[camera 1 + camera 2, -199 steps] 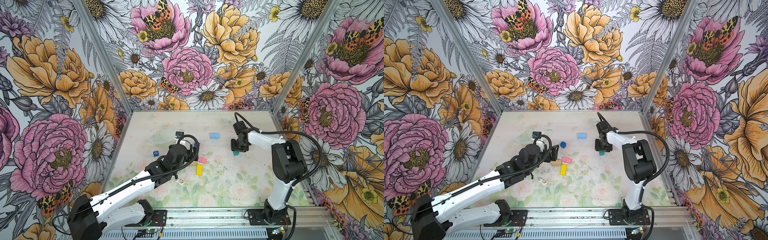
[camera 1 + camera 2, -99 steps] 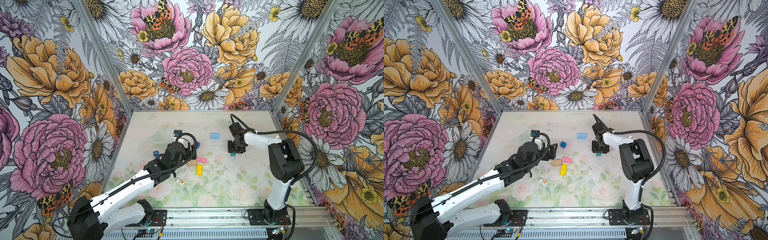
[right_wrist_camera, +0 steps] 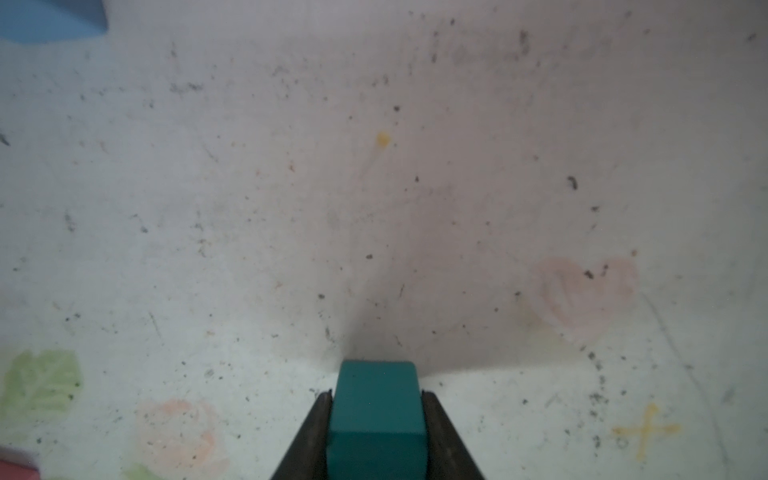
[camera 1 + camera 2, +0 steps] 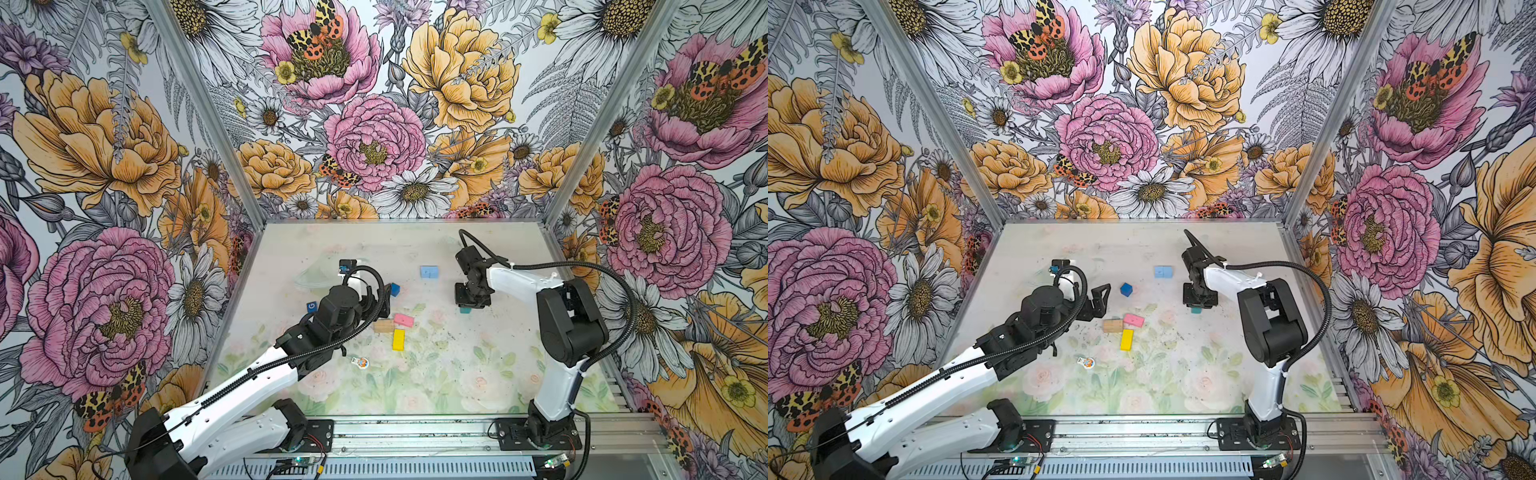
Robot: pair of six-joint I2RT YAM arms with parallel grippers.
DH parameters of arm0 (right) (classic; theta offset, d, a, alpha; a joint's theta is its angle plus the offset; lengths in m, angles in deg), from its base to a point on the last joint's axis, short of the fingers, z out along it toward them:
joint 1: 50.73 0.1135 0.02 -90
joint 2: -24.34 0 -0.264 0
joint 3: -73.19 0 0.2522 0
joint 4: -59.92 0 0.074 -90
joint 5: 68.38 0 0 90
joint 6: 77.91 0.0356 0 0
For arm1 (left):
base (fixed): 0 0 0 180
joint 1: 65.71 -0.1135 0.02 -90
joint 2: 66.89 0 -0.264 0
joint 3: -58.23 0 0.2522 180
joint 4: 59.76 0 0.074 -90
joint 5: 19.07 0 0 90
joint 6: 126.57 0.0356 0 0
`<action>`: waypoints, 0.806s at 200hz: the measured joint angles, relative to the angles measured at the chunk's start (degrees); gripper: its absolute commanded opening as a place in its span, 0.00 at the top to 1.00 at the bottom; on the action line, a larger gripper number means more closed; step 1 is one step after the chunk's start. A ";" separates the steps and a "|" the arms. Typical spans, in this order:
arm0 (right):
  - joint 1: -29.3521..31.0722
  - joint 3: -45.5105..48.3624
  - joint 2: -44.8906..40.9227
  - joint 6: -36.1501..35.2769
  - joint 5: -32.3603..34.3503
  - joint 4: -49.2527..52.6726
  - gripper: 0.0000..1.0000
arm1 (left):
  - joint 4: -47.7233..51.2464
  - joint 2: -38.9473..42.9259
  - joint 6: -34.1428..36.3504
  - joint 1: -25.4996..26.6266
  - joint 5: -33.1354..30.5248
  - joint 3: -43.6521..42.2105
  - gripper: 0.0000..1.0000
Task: Build the wood block tower
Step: 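Lower the right gripper and close it on the teal cube, then carry the teal cube with the right gripper to the light blue cubes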
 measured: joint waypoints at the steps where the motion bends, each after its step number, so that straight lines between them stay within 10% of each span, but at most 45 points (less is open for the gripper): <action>1: 0.04 -0.02 0.00 0.00 0.00 0.02 0.68 | 0.02 0.00 0.00 0.00 0.04 -0.04 0.01; 161: 4.48 -20.13 12.31 0.61 -0.90 2.14 0.69 | 0.52 1.05 0.07 -1.57 1.22 -1.40 0.01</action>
